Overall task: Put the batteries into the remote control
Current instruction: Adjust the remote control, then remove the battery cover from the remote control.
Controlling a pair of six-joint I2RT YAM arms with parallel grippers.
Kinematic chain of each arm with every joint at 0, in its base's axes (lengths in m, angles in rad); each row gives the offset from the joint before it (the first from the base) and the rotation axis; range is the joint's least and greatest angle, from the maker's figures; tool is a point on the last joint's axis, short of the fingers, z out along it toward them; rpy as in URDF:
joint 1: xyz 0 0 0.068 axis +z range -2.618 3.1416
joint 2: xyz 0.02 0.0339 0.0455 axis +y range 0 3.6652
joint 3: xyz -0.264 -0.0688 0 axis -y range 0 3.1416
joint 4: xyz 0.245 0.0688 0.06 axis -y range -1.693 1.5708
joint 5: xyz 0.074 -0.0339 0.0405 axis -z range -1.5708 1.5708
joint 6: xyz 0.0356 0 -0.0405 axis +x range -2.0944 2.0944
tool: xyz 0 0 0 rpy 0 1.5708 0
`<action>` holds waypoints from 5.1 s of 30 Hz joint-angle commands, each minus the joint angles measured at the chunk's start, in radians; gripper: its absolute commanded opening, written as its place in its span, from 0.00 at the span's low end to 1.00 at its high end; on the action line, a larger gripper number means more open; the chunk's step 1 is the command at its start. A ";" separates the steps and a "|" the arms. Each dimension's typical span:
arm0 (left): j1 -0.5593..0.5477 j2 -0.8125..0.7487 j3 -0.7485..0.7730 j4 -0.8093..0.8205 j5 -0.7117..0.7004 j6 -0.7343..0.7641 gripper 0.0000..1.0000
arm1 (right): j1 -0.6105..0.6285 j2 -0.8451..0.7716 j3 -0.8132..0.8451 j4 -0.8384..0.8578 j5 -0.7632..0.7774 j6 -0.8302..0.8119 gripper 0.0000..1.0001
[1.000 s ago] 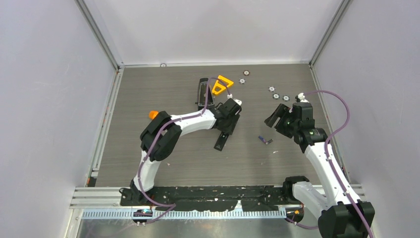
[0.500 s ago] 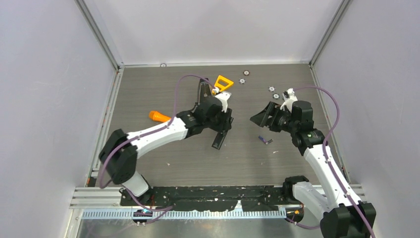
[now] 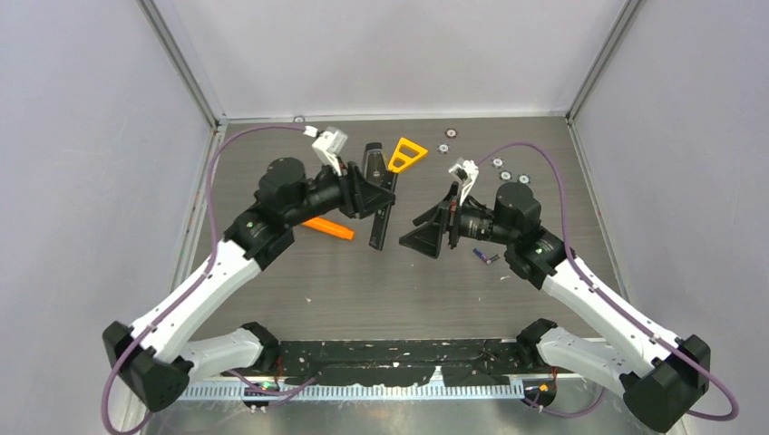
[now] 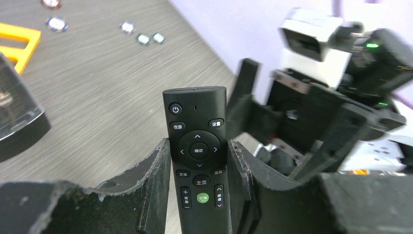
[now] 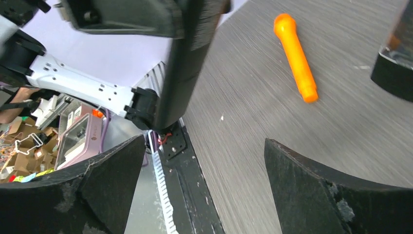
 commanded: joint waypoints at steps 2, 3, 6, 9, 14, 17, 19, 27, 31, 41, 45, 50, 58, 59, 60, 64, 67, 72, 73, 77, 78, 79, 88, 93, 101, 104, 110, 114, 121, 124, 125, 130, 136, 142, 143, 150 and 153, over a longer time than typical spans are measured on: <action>0.039 -0.124 -0.034 0.117 0.164 -0.100 0.16 | 0.067 0.072 0.084 0.214 -0.001 0.065 0.97; 0.044 -0.131 -0.034 0.130 0.183 -0.113 0.16 | 0.076 0.090 0.089 0.251 -0.001 0.075 0.97; 0.049 -0.142 -0.034 0.176 0.236 -0.142 0.16 | 0.117 0.132 0.106 0.327 -0.004 0.127 0.97; 0.050 -0.144 -0.035 0.201 0.270 -0.152 0.16 | 0.139 0.157 0.109 0.424 -0.016 0.188 0.97; 0.051 -0.145 -0.034 0.220 0.278 -0.166 0.15 | 0.162 0.180 0.104 0.528 -0.038 0.279 0.97; 0.052 -0.147 -0.036 0.235 0.275 -0.172 0.14 | 0.167 0.176 0.097 0.538 -0.029 0.299 0.98; 0.052 -0.151 -0.038 0.235 0.258 -0.169 0.12 | 0.168 0.162 0.085 0.542 -0.009 0.302 0.98; 0.053 -0.179 -0.066 0.263 0.182 -0.169 0.08 | 0.172 0.157 0.064 0.590 0.003 0.323 0.97; 0.053 -0.185 -0.085 0.308 0.180 -0.201 0.08 | 0.182 0.196 0.074 0.626 0.003 0.340 0.96; 0.053 -0.175 -0.101 0.400 0.212 -0.282 0.08 | 0.227 0.279 0.106 0.699 -0.023 0.384 0.95; 0.054 -0.177 -0.108 0.407 0.204 -0.284 0.11 | 0.232 0.284 0.099 0.702 0.000 0.388 0.78; 0.053 -0.182 -0.119 0.410 0.190 -0.277 0.16 | 0.232 0.265 0.092 0.701 0.021 0.380 0.56; 0.053 -0.199 -0.119 0.332 0.138 -0.201 0.49 | 0.232 0.241 0.119 0.524 0.064 0.278 0.26; 0.053 -0.205 -0.117 0.302 0.123 -0.176 0.57 | 0.232 0.231 0.133 0.487 0.085 0.257 0.26; 0.052 -0.210 -0.112 0.269 0.105 -0.153 0.64 | 0.233 0.225 0.141 0.409 0.115 0.213 0.26; 0.052 -0.227 -0.095 0.159 0.039 -0.070 0.85 | 0.242 0.203 0.208 0.167 0.230 0.069 0.26; 0.053 -0.225 -0.081 0.141 0.016 -0.038 0.89 | 0.258 0.202 0.237 0.038 0.315 -0.011 0.26; 0.053 -0.203 -0.033 0.065 0.004 -0.015 0.89 | 0.315 0.225 0.282 -0.103 0.479 -0.120 0.26; 0.053 -0.201 -0.027 0.062 0.003 -0.009 0.89 | 0.333 0.229 0.288 -0.128 0.499 -0.141 0.26; 0.053 -0.205 -0.024 0.091 0.030 0.015 0.89 | 0.377 0.254 0.313 -0.171 0.604 -0.182 0.26; 0.053 -0.204 -0.027 0.101 0.037 0.019 0.89 | 0.383 0.263 0.321 -0.185 0.619 -0.189 0.26; 0.053 -0.202 -0.027 0.104 0.035 0.021 0.89 | 0.400 0.267 0.327 -0.192 0.660 -0.204 0.26; 0.052 -0.144 0.000 -0.004 0.006 0.038 0.72 | 0.474 0.322 0.388 -0.251 0.844 -0.242 0.26; 0.048 -0.125 0.001 -0.016 -0.004 0.031 0.59 | 0.497 0.344 0.415 -0.273 0.911 -0.254 0.25; 0.040 -0.088 0.010 -0.019 0.025 -0.013 0.48 | 0.531 0.376 0.439 -0.284 0.967 -0.275 0.25; 0.037 -0.078 0.003 -0.019 0.030 -0.027 0.40 | 0.541 0.388 0.445 -0.286 0.986 -0.277 0.25; 0.038 -0.096 -0.025 -0.022 0.000 -0.056 0.01 | 0.543 0.365 0.424 -0.266 0.994 -0.263 0.28; 0.038 -0.112 -0.031 -0.049 -0.049 -0.077 0.00 | 0.542 0.329 0.396 -0.239 0.969 -0.244 0.52; 0.091 -0.158 -0.039 -0.079 -0.086 -0.161 0.00 | 0.530 0.193 0.341 -0.183 0.799 -0.163 0.97; 0.118 -0.193 -0.042 -0.064 -0.048 -0.203 0.00 | 0.513 0.125 0.307 -0.136 0.777 -0.018 0.95; 0.121 -0.206 -0.048 -0.055 -0.045 -0.215 0.00 | 0.511 0.112 0.285 -0.128 0.786 0.026 0.95; 0.135 -0.283 -0.119 0.046 -0.015 -0.359 0.00 | 0.502 0.018 0.167 0.015 0.844 0.393 0.95; 0.140 -0.362 -0.216 0.200 -0.015 -0.556 0.00 | 0.502 -0.009 0.085 0.112 0.842 0.508 0.95; 0.140 -0.408 -0.328 0.320 -0.070 -0.714 0.00 | 0.502 -0.018 0.008 0.229 0.842 0.634 1.00; 0.139 -0.413 -0.348 0.339 -0.068 -0.732 0.00 | 0.501 -0.014 -0.001 0.266 0.834 0.656 0.99; 0.137 -0.450 -0.468 0.448 -0.080 -0.825 0.00 | 0.504 -0.026 -0.120 0.455 0.837 0.718 0.81; 0.137 -0.465 -0.501 0.463 -0.106 -0.840 0.00 | 0.503 -0.053 -0.166 0.534 0.885 0.748 0.70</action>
